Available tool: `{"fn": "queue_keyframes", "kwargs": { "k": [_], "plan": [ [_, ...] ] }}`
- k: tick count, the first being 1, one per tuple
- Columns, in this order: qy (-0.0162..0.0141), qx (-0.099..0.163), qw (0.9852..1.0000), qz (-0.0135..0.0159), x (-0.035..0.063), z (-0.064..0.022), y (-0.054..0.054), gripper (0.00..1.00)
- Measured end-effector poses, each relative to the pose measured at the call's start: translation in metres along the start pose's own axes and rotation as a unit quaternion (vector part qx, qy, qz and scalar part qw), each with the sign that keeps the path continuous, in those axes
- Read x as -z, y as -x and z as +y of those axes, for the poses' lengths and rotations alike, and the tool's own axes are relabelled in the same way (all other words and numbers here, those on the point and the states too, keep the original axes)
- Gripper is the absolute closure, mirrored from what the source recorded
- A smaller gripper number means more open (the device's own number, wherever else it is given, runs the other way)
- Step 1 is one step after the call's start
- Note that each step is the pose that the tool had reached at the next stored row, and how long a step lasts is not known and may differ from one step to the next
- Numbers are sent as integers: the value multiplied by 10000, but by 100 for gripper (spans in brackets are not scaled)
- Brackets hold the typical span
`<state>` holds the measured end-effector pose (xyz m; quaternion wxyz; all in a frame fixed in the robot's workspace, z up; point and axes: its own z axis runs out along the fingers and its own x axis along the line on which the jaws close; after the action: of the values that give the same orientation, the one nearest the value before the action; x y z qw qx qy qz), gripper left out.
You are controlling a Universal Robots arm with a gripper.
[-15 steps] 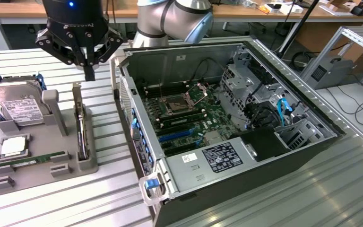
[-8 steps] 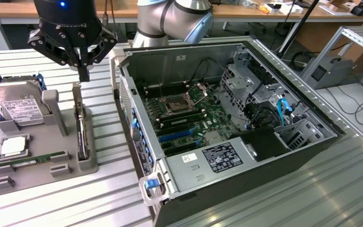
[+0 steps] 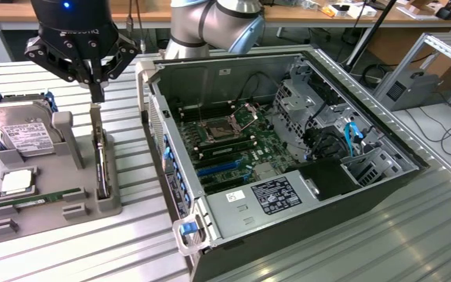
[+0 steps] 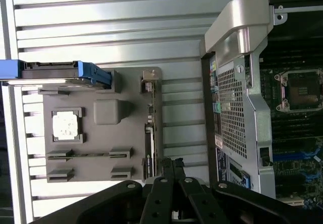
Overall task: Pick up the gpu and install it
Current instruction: 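Reach for the gpu, then pick up the gpu and move the gpu toward the slot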
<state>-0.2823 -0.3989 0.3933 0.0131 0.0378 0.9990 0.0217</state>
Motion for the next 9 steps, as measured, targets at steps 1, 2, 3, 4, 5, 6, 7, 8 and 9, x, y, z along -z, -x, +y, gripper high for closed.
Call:
{"fn": "queue_keyframes", "kwargs": {
  "k": [1, 2, 3, 4, 5, 6, 7, 8, 9],
  "plan": [
    [0, 1, 10000, 0, 0, 0, -1, 89],
    [0, 0, 10000, 0, 0, 0, -2, 89],
    [0, 0, 10000, 0, 0, 0, -2, 89],
    [0, 0, 10000, 0, 0, 0, -2, 89],
    [0, 0, 10000, 0, 0, 0, -2, 89],
    [0, 0, 10000, 0, 0, 0, -2, 89],
    [0, 0, 10000, 0, 0, 0, -2, 89],
    [0, 0, 10000, 0, 0, 0, -2, 89],
    [0, 0, 10000, 0, 0, 0, -2, 89]
  ]
}}
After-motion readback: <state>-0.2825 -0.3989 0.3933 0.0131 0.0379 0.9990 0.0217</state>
